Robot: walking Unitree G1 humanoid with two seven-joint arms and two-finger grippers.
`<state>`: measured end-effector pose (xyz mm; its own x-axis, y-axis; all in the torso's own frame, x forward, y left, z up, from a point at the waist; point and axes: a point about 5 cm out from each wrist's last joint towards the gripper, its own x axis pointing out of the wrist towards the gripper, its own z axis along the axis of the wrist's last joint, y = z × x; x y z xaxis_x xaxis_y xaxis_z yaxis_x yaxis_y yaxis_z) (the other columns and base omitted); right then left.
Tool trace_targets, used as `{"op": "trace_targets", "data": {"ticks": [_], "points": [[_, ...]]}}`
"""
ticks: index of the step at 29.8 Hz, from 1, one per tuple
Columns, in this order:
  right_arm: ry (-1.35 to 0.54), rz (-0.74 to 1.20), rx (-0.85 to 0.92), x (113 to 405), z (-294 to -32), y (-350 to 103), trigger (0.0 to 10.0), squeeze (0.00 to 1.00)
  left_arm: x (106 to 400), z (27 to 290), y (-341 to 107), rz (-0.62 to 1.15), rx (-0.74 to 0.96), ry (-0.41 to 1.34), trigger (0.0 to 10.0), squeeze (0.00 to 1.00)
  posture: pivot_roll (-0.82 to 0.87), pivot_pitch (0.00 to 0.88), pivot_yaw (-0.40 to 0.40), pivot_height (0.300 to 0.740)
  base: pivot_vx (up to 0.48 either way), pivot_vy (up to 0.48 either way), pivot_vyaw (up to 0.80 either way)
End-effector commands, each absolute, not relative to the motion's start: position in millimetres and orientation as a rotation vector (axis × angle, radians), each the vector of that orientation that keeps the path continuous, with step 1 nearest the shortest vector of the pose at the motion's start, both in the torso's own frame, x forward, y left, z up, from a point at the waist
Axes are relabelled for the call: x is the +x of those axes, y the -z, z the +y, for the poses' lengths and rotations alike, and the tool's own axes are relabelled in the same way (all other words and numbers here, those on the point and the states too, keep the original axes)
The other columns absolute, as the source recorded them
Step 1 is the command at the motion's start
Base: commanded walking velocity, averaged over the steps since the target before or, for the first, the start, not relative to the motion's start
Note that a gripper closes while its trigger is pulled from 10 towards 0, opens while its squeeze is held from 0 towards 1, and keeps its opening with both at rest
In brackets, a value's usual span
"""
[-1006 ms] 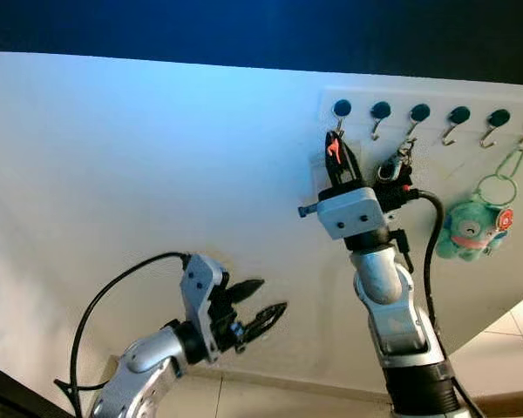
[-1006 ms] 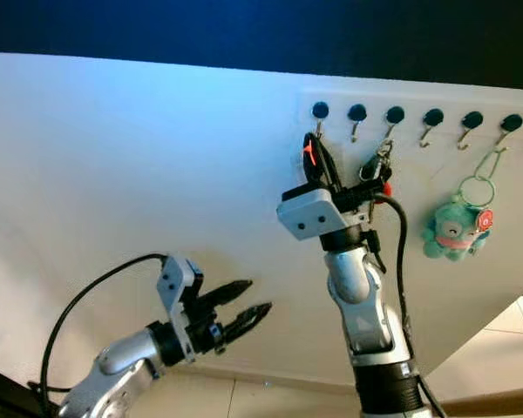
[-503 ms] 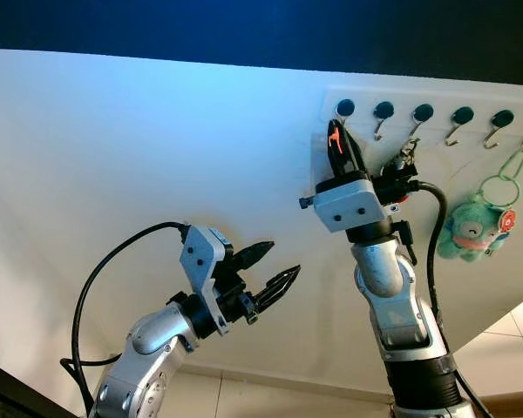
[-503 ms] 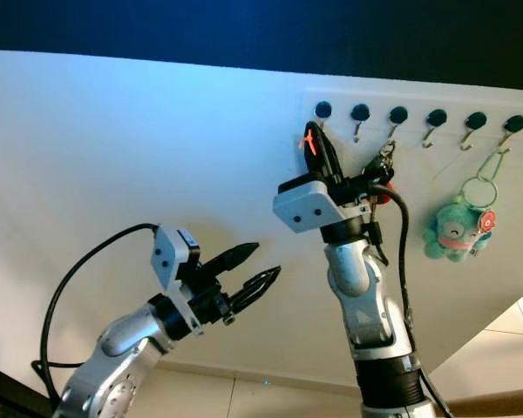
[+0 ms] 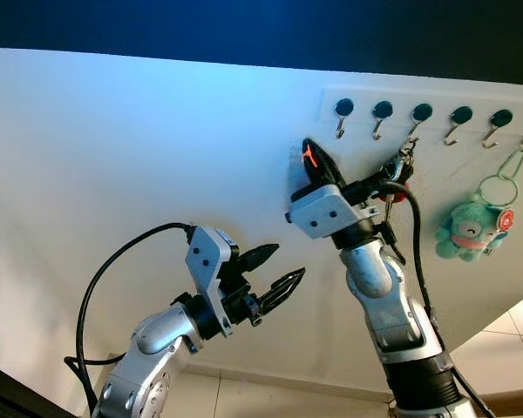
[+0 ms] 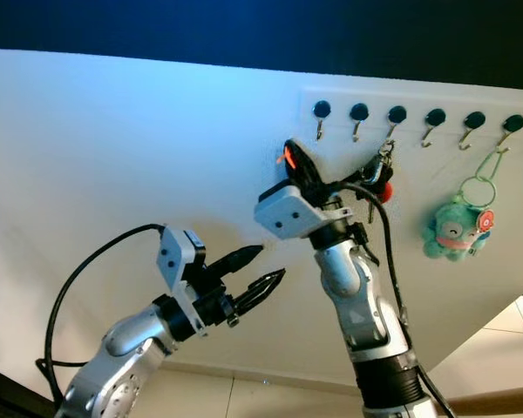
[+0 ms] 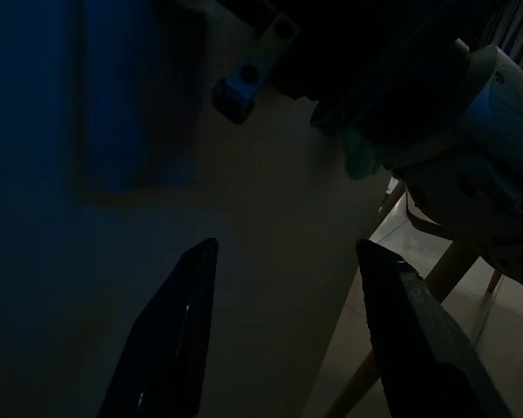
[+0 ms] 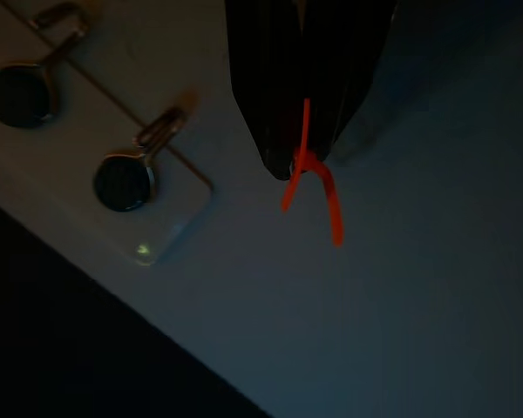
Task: Hang keys on a hook
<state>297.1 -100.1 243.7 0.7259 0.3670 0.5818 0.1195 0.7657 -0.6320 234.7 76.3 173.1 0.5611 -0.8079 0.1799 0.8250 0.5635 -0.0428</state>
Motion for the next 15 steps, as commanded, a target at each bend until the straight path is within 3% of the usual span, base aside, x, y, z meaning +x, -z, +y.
{"op": "trace_targets", "data": {"ticks": [1, 15], "points": [[-0.166, -0.739, -0.711, 296.8, -99.5, -238.0, 10.0, 0.00, 233.6, 73.1, -175.5, -0.150, -0.138, 0.978, 10.0, 0.00, 0.04, 0.071, -0.035, 0.740, 0.000, 0.000, 0.00], [-0.158, -0.788, -0.739, 283.3, -101.6, -234.5, 10.0, 0.00, 232.4, 72.7, -175.8, -0.144, -0.129, 0.992, 10.0, 0.00, 0.04, 0.070, -0.036, 0.740, 0.000, 0.000, 0.00]]}}
